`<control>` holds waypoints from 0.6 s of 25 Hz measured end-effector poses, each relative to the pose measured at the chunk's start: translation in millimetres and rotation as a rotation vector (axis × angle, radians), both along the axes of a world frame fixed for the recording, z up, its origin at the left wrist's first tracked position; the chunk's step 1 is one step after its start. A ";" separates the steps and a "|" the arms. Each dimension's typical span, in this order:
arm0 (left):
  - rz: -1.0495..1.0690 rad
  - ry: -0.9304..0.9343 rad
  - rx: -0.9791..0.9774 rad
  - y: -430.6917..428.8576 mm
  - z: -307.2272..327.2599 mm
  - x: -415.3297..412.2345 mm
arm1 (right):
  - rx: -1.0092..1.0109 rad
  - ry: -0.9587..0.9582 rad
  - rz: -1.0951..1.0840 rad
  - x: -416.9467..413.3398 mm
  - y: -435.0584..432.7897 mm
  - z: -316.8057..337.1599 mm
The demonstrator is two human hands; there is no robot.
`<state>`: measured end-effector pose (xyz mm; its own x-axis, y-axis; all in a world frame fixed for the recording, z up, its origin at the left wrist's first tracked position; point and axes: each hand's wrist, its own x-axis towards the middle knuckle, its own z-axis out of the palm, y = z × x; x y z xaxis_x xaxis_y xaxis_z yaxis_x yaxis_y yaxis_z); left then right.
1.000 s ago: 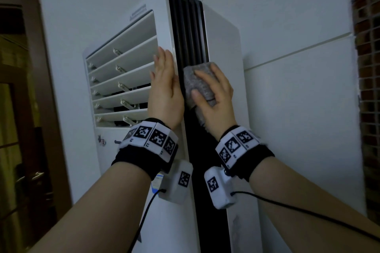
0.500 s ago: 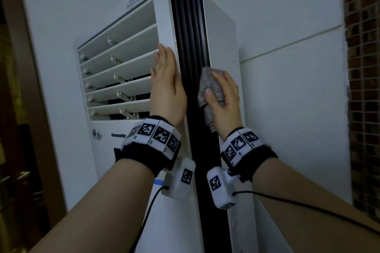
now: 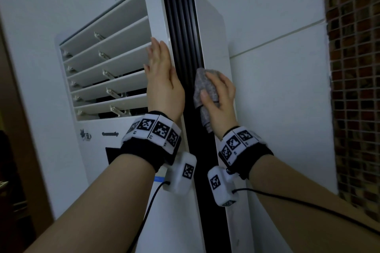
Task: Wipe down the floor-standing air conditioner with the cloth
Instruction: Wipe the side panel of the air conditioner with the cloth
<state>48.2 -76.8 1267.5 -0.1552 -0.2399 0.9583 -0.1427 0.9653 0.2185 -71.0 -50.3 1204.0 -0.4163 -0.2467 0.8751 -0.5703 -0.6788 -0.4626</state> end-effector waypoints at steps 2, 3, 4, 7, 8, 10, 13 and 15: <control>0.016 0.006 0.002 0.4 -1.7 1.3 | 0.010 -0.037 0.039 -6.4 -0.1 3.2; 0.031 0.011 0.002 0.3 -2.3 2.1 | 0.019 -0.075 0.065 -12.9 -0.2 8.0; 0.043 0.020 -0.001 0.2 -2.8 2.3 | 0.029 -0.110 0.091 -18.8 -0.1 12.7; 0.067 0.082 0.006 2.6 -0.9 -4.3 | 0.066 -0.091 0.118 -30.5 -0.7 16.0; 0.076 0.111 0.015 4.0 0.9 -7.8 | 0.071 -0.052 0.101 -32.8 -1.7 13.3; 0.109 0.158 0.024 7.1 5.2 -15.3 | 0.076 -0.009 0.059 -40.6 -6.4 8.1; 0.184 0.190 -0.034 14.6 10.6 -25.5 | 0.120 -0.175 0.022 -54.0 -13.3 13.1; 0.215 0.206 -0.091 22.1 14.4 -32.9 | 0.099 -0.184 0.052 -55.1 -16.1 12.8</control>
<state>15.3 -54.7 1281.9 0.0894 -0.1575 0.9835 -0.3071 0.9350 0.1776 -126.1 -66.4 1216.8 -0.5509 -0.3534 0.7560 -0.4355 -0.6510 -0.6217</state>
